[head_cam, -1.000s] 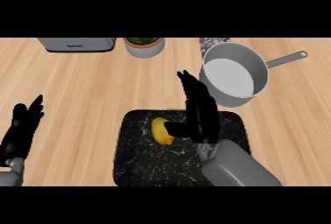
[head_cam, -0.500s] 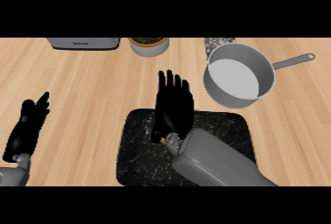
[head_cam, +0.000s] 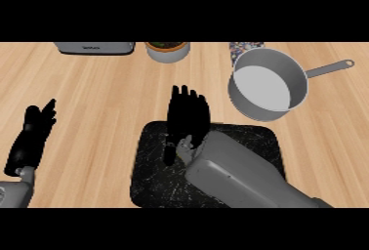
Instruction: Pick the lemon from the tray and place it in the pot
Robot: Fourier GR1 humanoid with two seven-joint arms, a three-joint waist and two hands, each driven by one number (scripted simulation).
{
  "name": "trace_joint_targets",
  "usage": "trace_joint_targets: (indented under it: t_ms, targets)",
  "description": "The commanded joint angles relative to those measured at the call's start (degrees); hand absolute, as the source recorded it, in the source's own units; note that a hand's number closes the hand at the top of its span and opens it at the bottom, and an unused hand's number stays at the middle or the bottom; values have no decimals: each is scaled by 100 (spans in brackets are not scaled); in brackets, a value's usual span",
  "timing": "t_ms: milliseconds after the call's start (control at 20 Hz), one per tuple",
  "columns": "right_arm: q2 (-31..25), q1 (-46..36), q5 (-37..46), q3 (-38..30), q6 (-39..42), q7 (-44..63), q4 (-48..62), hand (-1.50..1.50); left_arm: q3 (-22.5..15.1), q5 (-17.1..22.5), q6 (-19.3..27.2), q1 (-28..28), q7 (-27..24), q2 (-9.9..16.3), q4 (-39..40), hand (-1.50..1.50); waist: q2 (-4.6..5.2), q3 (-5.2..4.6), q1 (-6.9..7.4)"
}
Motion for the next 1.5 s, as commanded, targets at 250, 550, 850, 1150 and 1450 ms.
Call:
trace_joint_targets:
  t_ms: [250, 550, 850, 1150, 1450]
  targets:
    - [125, -288, -461, 202, 114, 1432, 649, -150, 120, 20, -33, -30, -23, 3, 41, 0, -1, 8, -25]
    - [125, -444, -673, 269, 64, 1433, 959, -150, -136, -208, 135, 133, 175, -182, -347, 0, -13, 14, 15]
    - [125, -258, -655, 569, -249, 1433, 898, -150, 84, -103, -67, 195, 22, -41, -241, 0, 3, 16, -31]
    - [125, -403, -690, 617, -104, 1433, 1262, -150, 191, -96, -74, -11, 121, -79, -66, 0, 27, 18, -72]
    - [125, -58, -880, 795, -478, 1432, 1465, -150, 72, -221, 14, 22, 312, -200, -309, 0, 37, 23, -45]
